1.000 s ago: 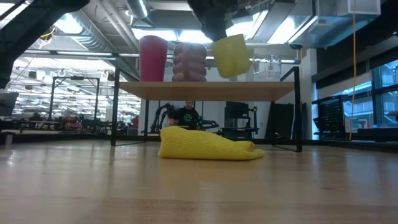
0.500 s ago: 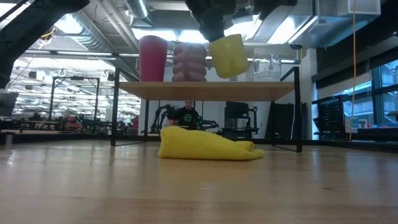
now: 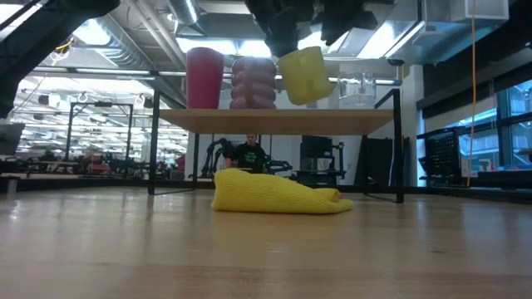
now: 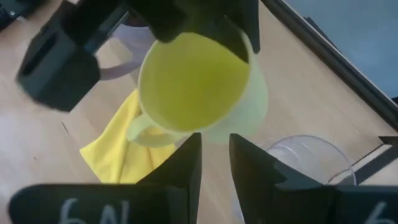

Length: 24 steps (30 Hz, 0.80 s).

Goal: Stack small to large cups/mugs on shelf
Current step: Put the yellow mug near the purple mug on the shelf

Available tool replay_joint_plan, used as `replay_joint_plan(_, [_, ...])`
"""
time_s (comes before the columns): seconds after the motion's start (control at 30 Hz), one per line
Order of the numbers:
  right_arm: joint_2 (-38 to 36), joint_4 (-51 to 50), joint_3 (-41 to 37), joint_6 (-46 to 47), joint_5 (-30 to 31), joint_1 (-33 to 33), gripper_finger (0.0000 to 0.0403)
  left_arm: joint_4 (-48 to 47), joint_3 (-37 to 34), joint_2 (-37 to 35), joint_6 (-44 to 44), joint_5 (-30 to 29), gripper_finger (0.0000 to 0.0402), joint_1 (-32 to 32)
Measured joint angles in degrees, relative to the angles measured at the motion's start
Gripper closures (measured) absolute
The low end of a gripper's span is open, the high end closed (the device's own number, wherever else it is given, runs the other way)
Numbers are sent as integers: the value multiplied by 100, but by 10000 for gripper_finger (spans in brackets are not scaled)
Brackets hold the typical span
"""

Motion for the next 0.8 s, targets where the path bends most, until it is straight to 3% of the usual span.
replay_joint_plan(0.8, [-4, 268, -55, -144, 226, -52, 318, -29, 0, -2, -17, 169, 394, -2])
